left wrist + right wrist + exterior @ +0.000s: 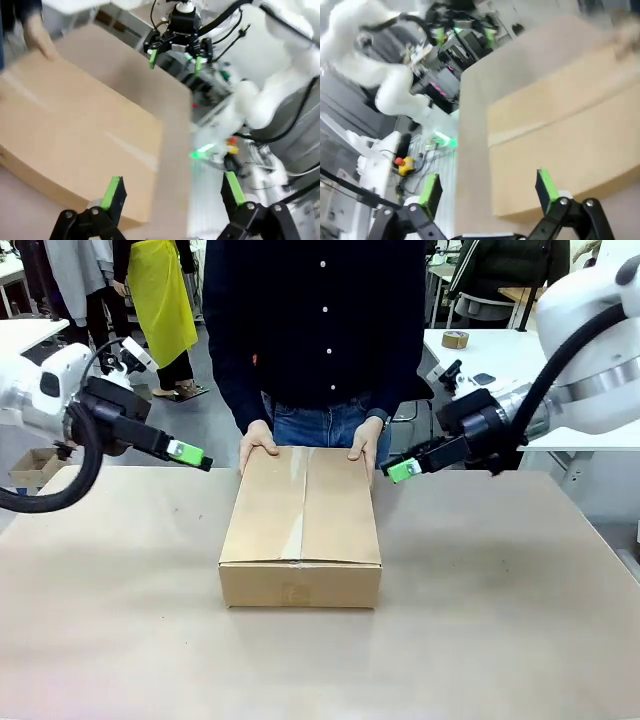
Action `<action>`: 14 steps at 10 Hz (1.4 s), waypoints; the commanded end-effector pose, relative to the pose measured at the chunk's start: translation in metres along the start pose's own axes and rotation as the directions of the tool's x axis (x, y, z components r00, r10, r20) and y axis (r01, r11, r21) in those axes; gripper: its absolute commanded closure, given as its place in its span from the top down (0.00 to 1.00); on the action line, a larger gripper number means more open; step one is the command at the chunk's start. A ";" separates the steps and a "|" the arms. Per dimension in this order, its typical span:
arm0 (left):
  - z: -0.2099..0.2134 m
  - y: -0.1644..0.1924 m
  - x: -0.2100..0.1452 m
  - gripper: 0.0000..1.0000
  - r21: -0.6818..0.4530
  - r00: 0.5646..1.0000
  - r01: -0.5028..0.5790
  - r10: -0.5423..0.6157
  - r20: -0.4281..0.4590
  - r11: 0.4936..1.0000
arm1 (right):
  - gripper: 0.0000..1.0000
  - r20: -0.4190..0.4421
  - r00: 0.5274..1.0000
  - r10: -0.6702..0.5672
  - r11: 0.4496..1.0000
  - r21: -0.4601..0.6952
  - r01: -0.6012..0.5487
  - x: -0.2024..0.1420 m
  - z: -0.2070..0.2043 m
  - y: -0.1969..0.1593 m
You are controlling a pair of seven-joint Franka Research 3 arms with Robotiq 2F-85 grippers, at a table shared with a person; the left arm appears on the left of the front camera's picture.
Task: Pack the gift set into the box.
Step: Press and hold the closed box until the human finishes sealing it.
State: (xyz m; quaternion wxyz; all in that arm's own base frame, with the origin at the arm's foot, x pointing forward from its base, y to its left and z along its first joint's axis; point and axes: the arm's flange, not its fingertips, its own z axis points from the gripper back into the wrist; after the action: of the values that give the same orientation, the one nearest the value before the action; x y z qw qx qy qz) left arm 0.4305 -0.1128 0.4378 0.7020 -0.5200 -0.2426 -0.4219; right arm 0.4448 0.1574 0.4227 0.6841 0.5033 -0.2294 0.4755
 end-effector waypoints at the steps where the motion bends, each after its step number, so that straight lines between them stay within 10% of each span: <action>1: -0.017 0.010 -0.011 1.00 0.106 0.911 0.400 -0.408 0.062 0.910 | 1.00 0.067 0.976 0.206 0.978 0.014 -0.207 0.004 -0.012 -0.016; 4: -0.025 0.007 0.001 1.00 0.260 0.773 0.579 -0.622 0.127 0.773 | 1.00 0.008 0.978 0.207 0.978 -0.030 -0.207 0.011 -0.043 -0.028; 5: -0.016 0.008 0.006 1.00 0.254 0.822 0.520 -0.559 0.112 0.816 | 1.00 -0.013 0.999 0.032 0.996 -0.077 -0.033 0.007 -0.042 -0.036; 6: -0.014 0.012 0.010 1.00 0.240 0.839 0.502 -0.535 0.100 0.831 | 1.00 0.025 0.975 0.223 0.975 -0.011 -0.223 0.010 -0.026 -0.019; 8: -0.014 0.012 0.010 1.00 0.240 0.839 0.502 -0.535 0.100 0.831 | 1.00 0.002 0.988 0.156 0.987 -0.031 -0.156 0.003 -0.037 -0.029; 10: -0.036 0.034 0.004 1.00 0.116 0.800 0.586 -0.595 0.075 0.802 | 1.00 -0.038 0.887 0.461 0.885 -0.057 -0.462 0.003 -0.067 -0.054; 14: -0.063 0.096 -0.010 1.00 -0.008 0.807 0.589 -0.588 0.048 0.808 | 1.00 0.091 0.792 0.604 0.783 -0.252 -0.568 -0.020 -0.080 -0.107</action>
State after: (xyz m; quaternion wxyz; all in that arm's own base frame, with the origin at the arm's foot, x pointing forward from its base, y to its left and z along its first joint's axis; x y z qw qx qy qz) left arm 0.4861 -0.1637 0.3546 0.5396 -0.4386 -0.3963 -0.5994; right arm 0.5165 0.2084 0.3286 0.5499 0.3724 -0.4469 0.5993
